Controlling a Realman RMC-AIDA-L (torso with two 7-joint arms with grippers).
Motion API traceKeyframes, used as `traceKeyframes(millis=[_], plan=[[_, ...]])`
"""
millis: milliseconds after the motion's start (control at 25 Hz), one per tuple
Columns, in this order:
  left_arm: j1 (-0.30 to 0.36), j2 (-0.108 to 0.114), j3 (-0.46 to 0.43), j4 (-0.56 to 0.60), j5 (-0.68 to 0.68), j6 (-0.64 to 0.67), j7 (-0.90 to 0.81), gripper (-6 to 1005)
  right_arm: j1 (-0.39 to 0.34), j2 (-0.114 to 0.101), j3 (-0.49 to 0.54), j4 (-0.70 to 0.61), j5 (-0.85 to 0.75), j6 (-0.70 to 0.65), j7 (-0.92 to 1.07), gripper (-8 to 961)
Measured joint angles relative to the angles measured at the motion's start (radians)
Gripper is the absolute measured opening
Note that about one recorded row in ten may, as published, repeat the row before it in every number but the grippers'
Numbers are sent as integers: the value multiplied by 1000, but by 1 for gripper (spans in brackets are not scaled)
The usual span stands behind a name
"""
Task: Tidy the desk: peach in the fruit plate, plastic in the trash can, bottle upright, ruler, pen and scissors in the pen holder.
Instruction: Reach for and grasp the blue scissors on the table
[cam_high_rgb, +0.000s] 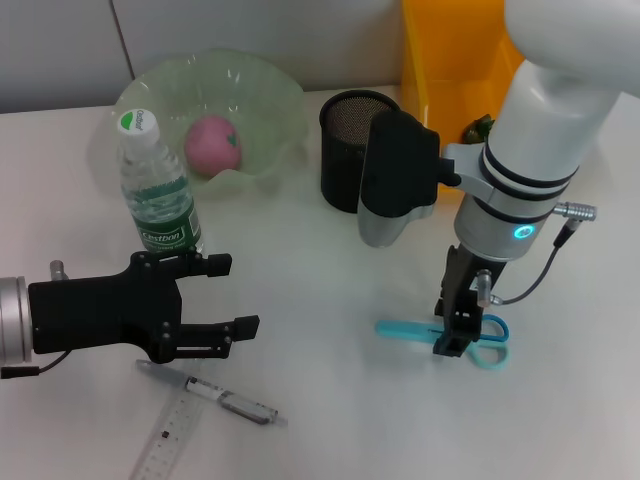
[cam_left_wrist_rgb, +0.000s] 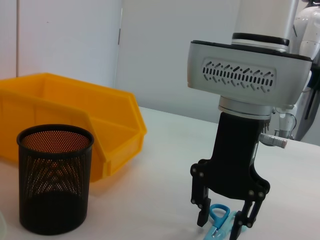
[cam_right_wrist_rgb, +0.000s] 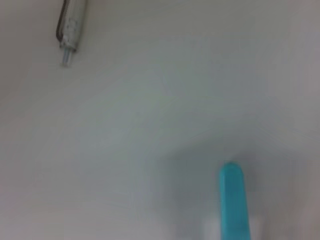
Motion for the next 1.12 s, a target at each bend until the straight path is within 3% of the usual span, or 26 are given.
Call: traceKeyframes(millis=[1040,1120], plan=[[0,2,0,0,-5,0,0,862,-7,0,0,3,-1,1,-2,473],[0,3,0,0,-5,0,0,862,-7,0,0,3,-1,1,-2,436]])
